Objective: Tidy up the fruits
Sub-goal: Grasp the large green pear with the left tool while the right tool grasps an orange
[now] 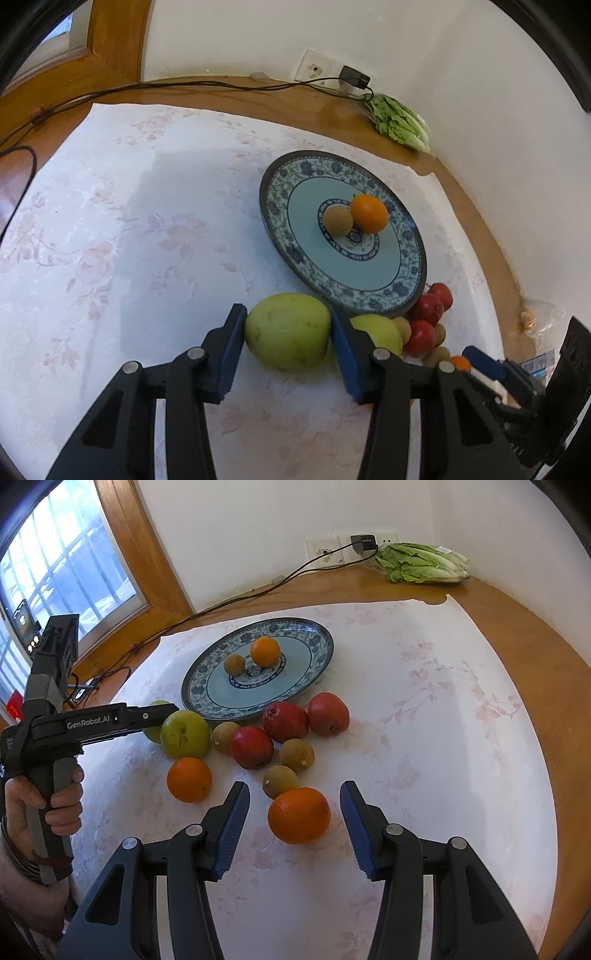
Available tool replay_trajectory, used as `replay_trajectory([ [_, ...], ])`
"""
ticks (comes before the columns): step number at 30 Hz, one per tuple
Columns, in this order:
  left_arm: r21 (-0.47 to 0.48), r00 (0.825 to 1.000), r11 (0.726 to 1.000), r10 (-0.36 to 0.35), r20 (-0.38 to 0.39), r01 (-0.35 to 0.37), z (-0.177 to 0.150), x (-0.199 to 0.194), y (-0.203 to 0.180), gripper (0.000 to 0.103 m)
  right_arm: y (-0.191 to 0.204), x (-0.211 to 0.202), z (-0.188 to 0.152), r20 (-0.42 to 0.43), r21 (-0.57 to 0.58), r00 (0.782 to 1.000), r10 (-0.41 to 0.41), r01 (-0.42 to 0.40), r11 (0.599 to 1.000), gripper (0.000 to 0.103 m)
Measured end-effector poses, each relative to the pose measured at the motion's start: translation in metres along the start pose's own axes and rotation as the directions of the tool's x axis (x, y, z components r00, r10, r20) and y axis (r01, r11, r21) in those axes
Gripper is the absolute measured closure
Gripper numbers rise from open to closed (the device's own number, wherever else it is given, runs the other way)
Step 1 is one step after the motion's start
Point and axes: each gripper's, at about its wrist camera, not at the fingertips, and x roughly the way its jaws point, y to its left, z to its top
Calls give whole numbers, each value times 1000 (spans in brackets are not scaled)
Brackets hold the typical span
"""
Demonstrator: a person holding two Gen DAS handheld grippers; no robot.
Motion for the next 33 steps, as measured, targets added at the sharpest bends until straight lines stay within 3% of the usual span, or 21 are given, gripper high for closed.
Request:
replay_trajectory([
  [9,125,990,984,121,72,-129,-11,-3,-16,54,-3,4,-5,-19,11,1000,4,-3,1000,51],
  [16,124,990,982,136,42,-141,-13,8,-13,54,-6,9,-11,-31,24,999,21,-20,999,51],
  [33,150,987,976,147,62,-155,-15,8,-15,55,-8,5,-15,-10,21,999,37,-36,999,51],
])
